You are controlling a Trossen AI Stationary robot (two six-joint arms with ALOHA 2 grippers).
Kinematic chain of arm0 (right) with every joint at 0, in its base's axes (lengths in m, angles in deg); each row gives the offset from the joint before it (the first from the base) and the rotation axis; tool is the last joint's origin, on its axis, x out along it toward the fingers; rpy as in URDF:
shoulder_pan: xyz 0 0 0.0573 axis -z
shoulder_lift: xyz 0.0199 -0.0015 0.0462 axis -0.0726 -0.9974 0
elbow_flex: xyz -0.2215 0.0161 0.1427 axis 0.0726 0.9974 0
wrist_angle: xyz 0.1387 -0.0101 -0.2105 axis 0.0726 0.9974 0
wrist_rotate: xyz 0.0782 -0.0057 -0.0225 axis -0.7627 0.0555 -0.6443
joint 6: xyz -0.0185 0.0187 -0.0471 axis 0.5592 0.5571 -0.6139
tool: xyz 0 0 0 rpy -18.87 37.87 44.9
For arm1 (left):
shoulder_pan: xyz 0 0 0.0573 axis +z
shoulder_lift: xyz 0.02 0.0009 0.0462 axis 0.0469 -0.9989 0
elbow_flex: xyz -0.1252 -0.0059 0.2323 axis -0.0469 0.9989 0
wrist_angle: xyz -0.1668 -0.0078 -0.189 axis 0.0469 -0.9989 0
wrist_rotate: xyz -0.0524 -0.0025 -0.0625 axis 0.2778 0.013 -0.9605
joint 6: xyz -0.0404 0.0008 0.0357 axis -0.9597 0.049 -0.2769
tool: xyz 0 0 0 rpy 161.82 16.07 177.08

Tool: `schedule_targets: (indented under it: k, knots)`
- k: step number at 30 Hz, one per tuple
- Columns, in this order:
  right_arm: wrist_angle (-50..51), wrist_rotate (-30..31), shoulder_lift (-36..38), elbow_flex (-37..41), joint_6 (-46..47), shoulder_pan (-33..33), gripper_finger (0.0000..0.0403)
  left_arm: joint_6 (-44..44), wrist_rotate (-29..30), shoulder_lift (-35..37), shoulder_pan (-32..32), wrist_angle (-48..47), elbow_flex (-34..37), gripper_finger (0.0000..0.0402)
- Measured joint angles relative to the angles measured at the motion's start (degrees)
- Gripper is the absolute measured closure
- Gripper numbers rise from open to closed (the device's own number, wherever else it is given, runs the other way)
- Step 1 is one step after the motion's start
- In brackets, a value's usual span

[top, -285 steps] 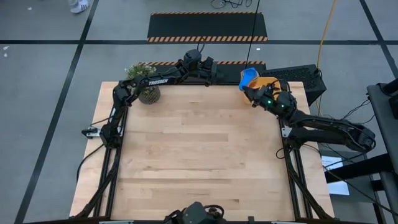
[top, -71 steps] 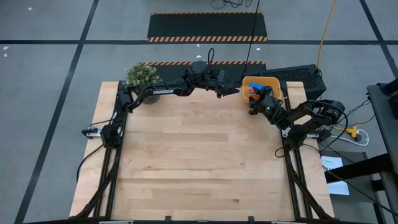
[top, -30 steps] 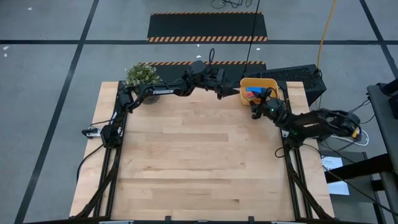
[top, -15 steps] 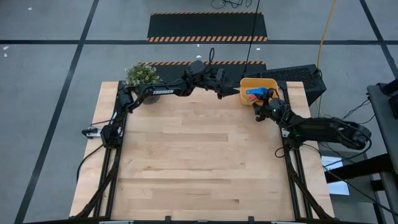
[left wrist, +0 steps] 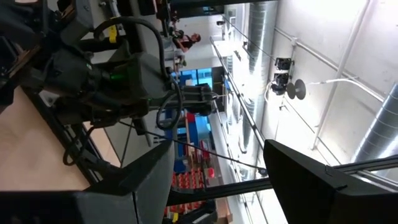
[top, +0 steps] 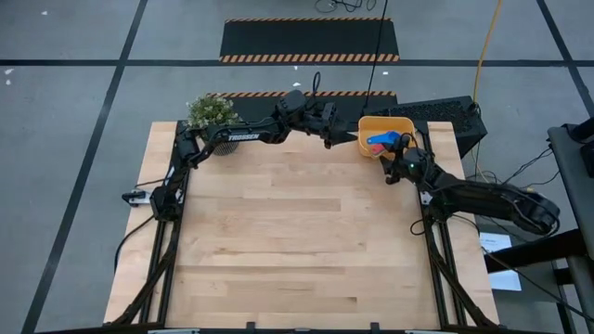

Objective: Nest measuring cups in basket
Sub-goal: Put the nested measuring cups into the yellow bin, then return to Home Position

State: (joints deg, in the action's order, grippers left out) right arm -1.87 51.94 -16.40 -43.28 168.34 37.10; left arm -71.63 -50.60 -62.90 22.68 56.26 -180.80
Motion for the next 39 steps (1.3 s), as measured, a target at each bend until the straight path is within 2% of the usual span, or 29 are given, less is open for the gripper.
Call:
schedule_targets:
  k: [17,23,28,32,39]
  knots:
    - [10.3,-7.1,8.7,0.0,-4.9,0.0,0.0154,0.3,0.0,0.0,0.0,0.4,0.0,0.0153]
    - [11.0,-12.1,12.2,0.0,-8.7,0.0,0.0154,0.4,-0.1,0.3,0.0,3.4,0.0,0.0153]
    - [10.9,-18.6,15.0,0.0,-14.7,0.0,0.0154,8.2,1.7,2.5,-0.3,2.1,0.1,0.0153]
    - [9.5,-21.4,17.4,0.0,-18.5,-0.1,0.0154,15.8,2.2,5.9,-0.8,-0.5,0.0,0.0153]
    - [8.8,-26.4,21.1,0.0,-21.7,-0.1,0.0154,28.7,2.9,11.1,-2.2,-14.9,0.0,0.0154]
